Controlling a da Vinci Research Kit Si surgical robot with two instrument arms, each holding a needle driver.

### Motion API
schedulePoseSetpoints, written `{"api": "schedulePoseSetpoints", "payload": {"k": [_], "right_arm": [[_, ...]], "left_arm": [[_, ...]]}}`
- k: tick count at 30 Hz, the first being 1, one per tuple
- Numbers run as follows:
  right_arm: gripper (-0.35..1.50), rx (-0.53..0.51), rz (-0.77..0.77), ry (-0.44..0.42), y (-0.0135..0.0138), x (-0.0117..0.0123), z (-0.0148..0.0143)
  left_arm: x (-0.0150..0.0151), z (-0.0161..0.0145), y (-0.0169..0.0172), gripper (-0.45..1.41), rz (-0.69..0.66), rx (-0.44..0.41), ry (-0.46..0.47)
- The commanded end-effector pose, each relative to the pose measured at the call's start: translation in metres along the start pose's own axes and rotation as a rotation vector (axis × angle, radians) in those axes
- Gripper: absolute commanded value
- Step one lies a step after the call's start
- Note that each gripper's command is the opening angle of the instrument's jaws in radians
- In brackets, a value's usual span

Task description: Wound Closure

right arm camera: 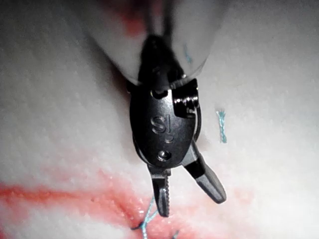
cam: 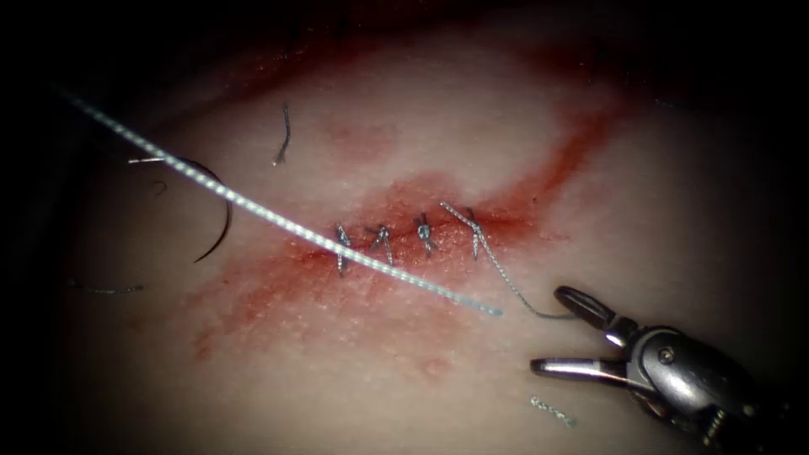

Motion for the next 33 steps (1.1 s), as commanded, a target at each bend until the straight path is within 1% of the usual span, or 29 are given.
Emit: {"api": "schedulePoseSetpoints", "payload": {"k": [1, 2, 3, 4, 7, 9, 12, 13, 14, 18, 22, 23, 24, 25, 26, 27, 28, 29, 31, 33], "right_arm": [[1.31, 0.003, 0.001, 0.0, -0.0002, -0.0007, 0.0007], [1.31, 0.003, 0.001, 0.0, -0.0001, -0.0007, 0.0007], [1.31, 0.004, 0.001, 0.0, 0.0, -0.0007, 0.0005], [1.31, 0.004, 0.001, 0.0, 0.0, -0.0007, 0.0005], [1.3, 0.005, 0.002, -0.001, 0.0001, -0.0006, 0.0003], [1.3, 0.003, 0.003, -0.002, 0.0002, -0.0005, 0.0003], [1.3, -0.005, 0.004, -0.003, 0.0004, -0.0005, 0.0], [1.28, -0.003, 0.004, -0.004, 0.0006, -0.0004, -0.0002], [1.28, -0.003, 0.004, -0.004, 0.0006, -0.0004, -0.0002], [1.26, -0.013, 0.006, -0.009, 0.001, -0.0003, -0.0007], [1.25, -0.045, 0.002, -0.002, 0.0016, -0.0001, -0.0014], [1.19, -0.055, -0.043, -0.002, 0.0017, 0.0, -0.0016], [1.09, -0.064, -0.09, -0.01, 0.0018, -0.0001, -0.0019], [0.94, -0.075, -0.166, -0.026, 0.0019, -0.0001, -0.0022], [0.81, -0.091, -0.276, -0.046, 0.002, -0.0001, -0.0027], [0.81, -0.091, -0.276, -0.046, 0.002, -0.0001, -0.0027], [0.76, -0.1, -0.333, -0.052, 0.0021, -0.0001, -0.0029], [0.77, -0.111, -0.377, -0.058, 0.0023, -0.0001, -0.0032], [0.76, -0.124, -0.409, -0.066, 0.0025, 0.0, -0.0036], [0.79, -0.122, -0.439, -0.071, 0.0029, 0.0003, -0.004]], "left_arm": [[0.0003, 0.0008, 0.0005, 0.57, -0.004, -0.003, 0.002], [0.0005, 0.0011, 0.0009, 0.78, -0.008, -0.015, 0.002], [0.0007, 0.0017, 0.0021, 0.94, -0.021, -0.044, 0.031], [0.0007, 0.0017, 0.0021, 0.94, -0.021, -0.044, 0.031], [0.0014, 0.0025, 0.004, 1.08, -0.05, -0.096, 0.088], [0.002, 0.0029, 0.0053, 1.11, -0.069, -0.118, 0.127], [0.0031, 0.0033, 0.0076, 1.15, -0.092, -0.192, 0.211], [0.0038, 0.0035, 0.0093, 1.18, -0.092, -0.244, 0.259], [0.0038, 0.0035, 0.0093, 1.18, -0.092, -0.244, 0.259], [0.0053, 0.004, 0.0126, 1.18, -0.122, -0.32, 0.326], [0.0073, 0.0048, 0.0159, 1.13, -0.129, -0.352, 0.366], [0.0081, 0.0052, 0.0169, 1.11, -0.131, -0.358, 0.386], [0.0088, 0.0055, 0.0178, 1.11, -0.129, -0.358, 0.4], [0.0095, 0.0058, 0.0187, 1.08, -0.125, -0.361, 0.413], [0.0112, 0.0065, 0.0206, 1.03, -0.133, -0.37, 0.435], [0.0112, 0.0065, 0.0206, 1.03, -0.133, -0.37, 0.435], [0.012, 0.0069, 0.0215, 1.01, -0.129, -0.369, 0.445], [0.0131, 0.0074, 0.0227, 0.98, -0.135, -0.368, 0.454], [0.0147, 0.0082, 0.0244, 0.94, -0.139, -0.368, 0.461], [0.0165, 0.0093, 0.0261, 0.88, -0.154, -0.367, 0.466]]}}
